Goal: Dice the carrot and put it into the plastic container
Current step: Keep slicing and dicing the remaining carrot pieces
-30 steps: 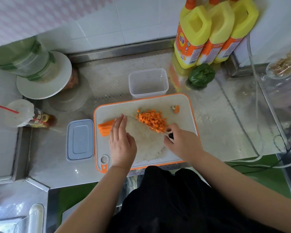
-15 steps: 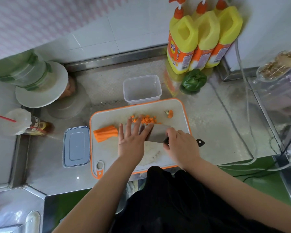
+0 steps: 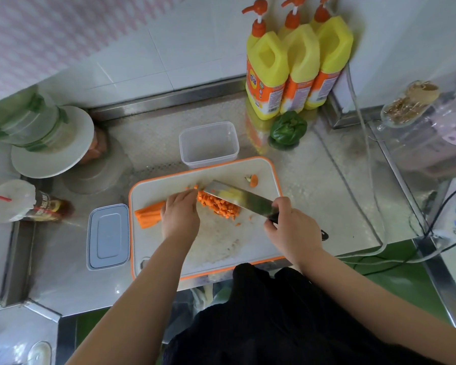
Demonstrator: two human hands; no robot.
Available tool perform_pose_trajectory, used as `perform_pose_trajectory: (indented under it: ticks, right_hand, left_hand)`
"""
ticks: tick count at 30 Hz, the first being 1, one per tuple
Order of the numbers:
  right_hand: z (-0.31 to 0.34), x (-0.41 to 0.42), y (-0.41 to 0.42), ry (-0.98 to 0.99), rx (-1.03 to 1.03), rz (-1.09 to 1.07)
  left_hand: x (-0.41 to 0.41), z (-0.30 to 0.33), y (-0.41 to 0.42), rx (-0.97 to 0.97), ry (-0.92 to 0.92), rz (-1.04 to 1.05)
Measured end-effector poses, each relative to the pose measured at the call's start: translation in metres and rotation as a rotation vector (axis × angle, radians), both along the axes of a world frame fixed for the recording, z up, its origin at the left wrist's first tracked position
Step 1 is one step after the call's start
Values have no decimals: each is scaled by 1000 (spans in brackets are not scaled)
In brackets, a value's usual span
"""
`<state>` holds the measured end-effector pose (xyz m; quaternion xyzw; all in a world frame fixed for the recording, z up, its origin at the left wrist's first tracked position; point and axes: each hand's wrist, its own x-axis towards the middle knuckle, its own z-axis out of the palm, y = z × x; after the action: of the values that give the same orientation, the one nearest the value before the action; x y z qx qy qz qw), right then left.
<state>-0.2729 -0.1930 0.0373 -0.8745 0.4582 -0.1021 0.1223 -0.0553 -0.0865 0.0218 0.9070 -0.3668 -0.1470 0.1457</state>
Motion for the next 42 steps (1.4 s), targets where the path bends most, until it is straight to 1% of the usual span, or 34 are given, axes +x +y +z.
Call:
perform_pose_trajectory:
  ticks: [3,7,9,13,14,15,18,19,22,25,28,30,42]
  right_hand:
    - [5,0,2,-1,132,-16]
    - [11,5,5,-32,234,-24]
    - [11,10,7,-18,300,-11]
    - [10,18,14,-3,365,4]
    - [10,21,16,-5,372,6]
    - [10,24,19,-8,385,5]
    - [11,32,27,-23,442,-10]
    - [12,34,29,-20,459,-20]
    - [15,38,35,9,481,-27]
    - [14,39,39,2,462,-20]
    - [9,41,42,-3,458,-39]
    - [6,42,44,-2,451,-38]
    - [-1,53,57,-19,406,0]
  left_hand:
    - [-5,0,1,-90,-24,-4]
    - [-4,0,6,-161,10,81]
    - [-1,0,13,-132,28,121]
    - [20,0,38,-138,-53,234]
    - [29,-1,45,-115,-59,266]
    - [39,-3,51,-52,-50,275]
    - [65,-11,66,200,5,141]
    - [71,-14,68,237,25,90]
    - [81,-19,70,264,46,-14]
    - [84,-22,70,223,-14,-34]
    - [82,-25,76,85,-166,-28]
    - [81,-29,80,62,-243,-27]
    - [80,-41,84,45,-311,-45]
